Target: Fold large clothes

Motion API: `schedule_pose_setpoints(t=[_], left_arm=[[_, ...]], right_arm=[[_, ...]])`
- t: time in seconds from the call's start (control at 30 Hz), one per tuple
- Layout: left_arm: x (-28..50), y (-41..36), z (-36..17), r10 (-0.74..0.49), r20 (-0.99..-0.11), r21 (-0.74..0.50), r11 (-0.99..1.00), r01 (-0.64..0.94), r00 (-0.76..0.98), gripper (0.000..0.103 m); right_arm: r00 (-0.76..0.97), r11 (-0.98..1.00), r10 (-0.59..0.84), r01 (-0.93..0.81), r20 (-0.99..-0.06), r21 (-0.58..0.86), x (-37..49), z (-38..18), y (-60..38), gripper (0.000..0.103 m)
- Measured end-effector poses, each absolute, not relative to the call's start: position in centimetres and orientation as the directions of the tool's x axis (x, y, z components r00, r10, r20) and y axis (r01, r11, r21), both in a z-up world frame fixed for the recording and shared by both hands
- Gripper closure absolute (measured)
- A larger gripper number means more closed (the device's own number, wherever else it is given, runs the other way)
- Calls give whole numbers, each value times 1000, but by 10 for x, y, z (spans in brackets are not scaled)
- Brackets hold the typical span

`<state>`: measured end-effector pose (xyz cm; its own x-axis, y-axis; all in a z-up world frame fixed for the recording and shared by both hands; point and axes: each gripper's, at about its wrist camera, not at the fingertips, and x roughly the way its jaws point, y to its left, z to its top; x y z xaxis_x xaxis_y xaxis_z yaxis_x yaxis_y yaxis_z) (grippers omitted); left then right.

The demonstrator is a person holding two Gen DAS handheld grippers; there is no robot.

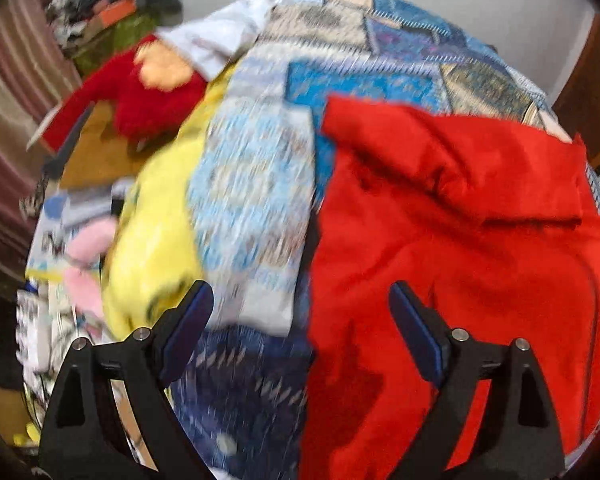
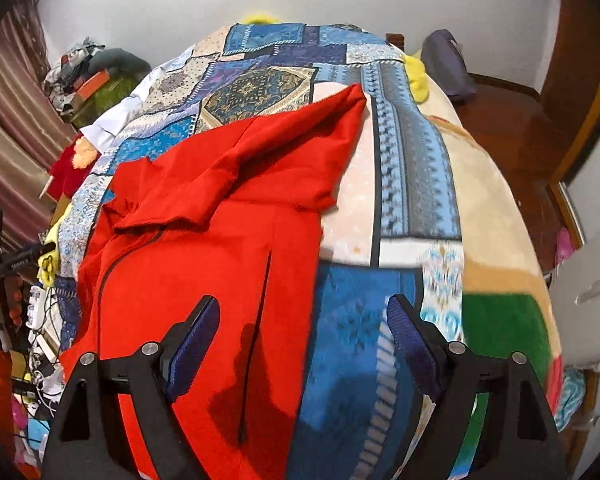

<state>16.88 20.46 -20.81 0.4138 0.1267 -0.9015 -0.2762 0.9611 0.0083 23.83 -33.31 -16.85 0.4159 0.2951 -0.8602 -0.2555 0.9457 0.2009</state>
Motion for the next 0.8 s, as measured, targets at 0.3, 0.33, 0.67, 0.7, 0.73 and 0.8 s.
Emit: schedule_pose_setpoints(t=[0.3,0.33,0.67,0.7,0.73,0.8], left_arm=[[115,200,-294,-39,-970,-113,946,-303,240,14],[112,198,-304,-69,-973,-136,942,-307,220,14],[115,172,-321,-151,-959,-219,932,-289,241,55],[118,166,-318,-160,-954,-229,935,-272,252,69],[119,162,-315,-187,-949,-255,929,-267,256,91],[123,154,-314,-210,-944,-277,925,-261,256,96]], right_arm=[[344,922,367,-257,-864,290,196,-194,-324,25],[335,920,372,-256,-865,297,194,-196,-323,27],[375,905,394,-318,-839,283,180,-196,-302,73],[381,905,397,-315,-835,287,180,-196,-301,79],[380,901,409,-313,-830,301,181,-195,-301,82],[372,887,445,-311,-815,342,185,-194,-300,90]])
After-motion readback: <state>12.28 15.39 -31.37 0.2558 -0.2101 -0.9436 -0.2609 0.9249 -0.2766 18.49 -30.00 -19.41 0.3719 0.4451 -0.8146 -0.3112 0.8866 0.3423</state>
